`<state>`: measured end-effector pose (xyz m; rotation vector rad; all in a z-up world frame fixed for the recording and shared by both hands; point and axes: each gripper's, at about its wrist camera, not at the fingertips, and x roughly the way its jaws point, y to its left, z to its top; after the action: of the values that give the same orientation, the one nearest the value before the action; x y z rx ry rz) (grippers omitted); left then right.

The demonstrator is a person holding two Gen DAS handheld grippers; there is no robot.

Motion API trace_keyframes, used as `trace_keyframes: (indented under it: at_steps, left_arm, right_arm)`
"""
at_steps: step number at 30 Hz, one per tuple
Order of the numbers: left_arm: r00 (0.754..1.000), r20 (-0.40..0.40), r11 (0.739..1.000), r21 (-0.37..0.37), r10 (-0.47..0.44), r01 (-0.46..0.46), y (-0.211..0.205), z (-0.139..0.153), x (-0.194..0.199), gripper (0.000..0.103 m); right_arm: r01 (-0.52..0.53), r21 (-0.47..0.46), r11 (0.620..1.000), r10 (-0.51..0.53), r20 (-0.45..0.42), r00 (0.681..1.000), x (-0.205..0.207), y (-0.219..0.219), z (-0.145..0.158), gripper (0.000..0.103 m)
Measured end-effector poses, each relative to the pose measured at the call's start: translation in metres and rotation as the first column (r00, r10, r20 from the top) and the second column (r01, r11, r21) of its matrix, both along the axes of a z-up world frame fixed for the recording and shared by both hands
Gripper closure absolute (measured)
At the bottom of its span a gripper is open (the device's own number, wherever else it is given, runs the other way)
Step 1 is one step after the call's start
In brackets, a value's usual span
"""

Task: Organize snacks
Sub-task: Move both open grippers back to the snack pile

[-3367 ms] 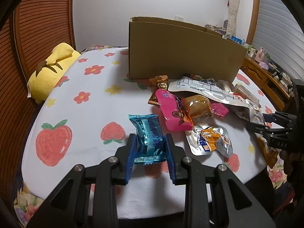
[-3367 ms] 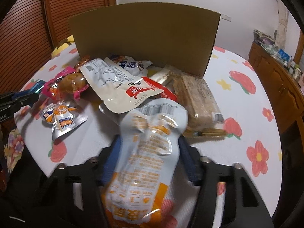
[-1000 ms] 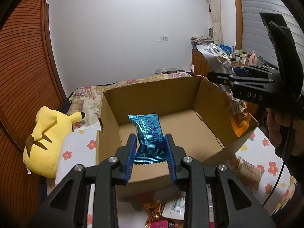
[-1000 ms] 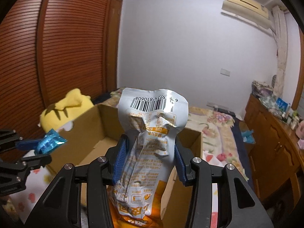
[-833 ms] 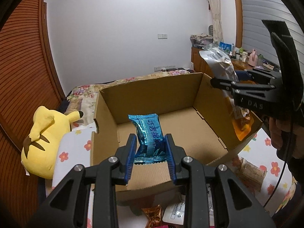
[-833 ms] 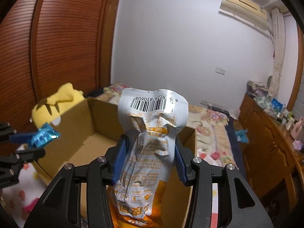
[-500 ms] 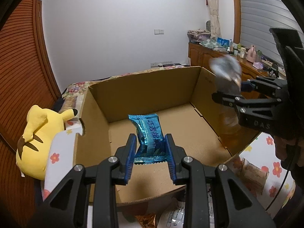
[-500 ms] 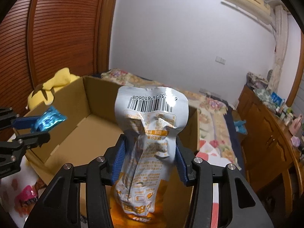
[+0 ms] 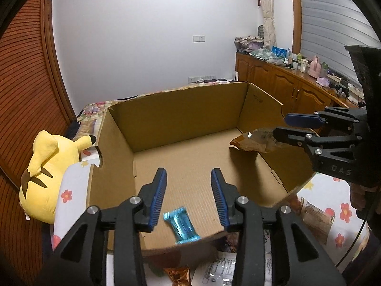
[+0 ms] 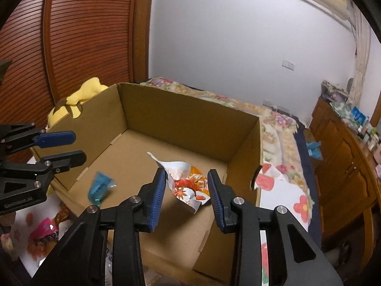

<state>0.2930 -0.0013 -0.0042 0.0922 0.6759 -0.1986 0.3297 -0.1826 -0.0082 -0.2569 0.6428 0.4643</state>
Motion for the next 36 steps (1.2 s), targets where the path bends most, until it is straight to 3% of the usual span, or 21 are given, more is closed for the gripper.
trace_keyframes:
  at_steps: [7,19,36]
  left_arm:
    - [1.0,0.017,1.0,-0.005,-0.006,0.006,0.0,0.004,-0.027,0.06]
    - [0.998,0.05,0.999,-0.015,-0.032,0.033,0.003,0.003,-0.089,0.054]
    - [0.998,-0.046,0.999,-0.022,-0.05,0.049,-0.006,-0.054,-0.134,0.051]
  right_arm:
    - [-0.003,0.051,0.999,0.003,0.008,1.0,-0.023,-0.013,0.013,0.058]
    - [0.014,0.09,0.996,-0.017,0.032,0.999,-0.08,-0.038,0.017,0.053]
    - [0.048,0.054,0.997,-0.043,-0.104,0.994,-0.113,-0.061,-0.058,0.05]
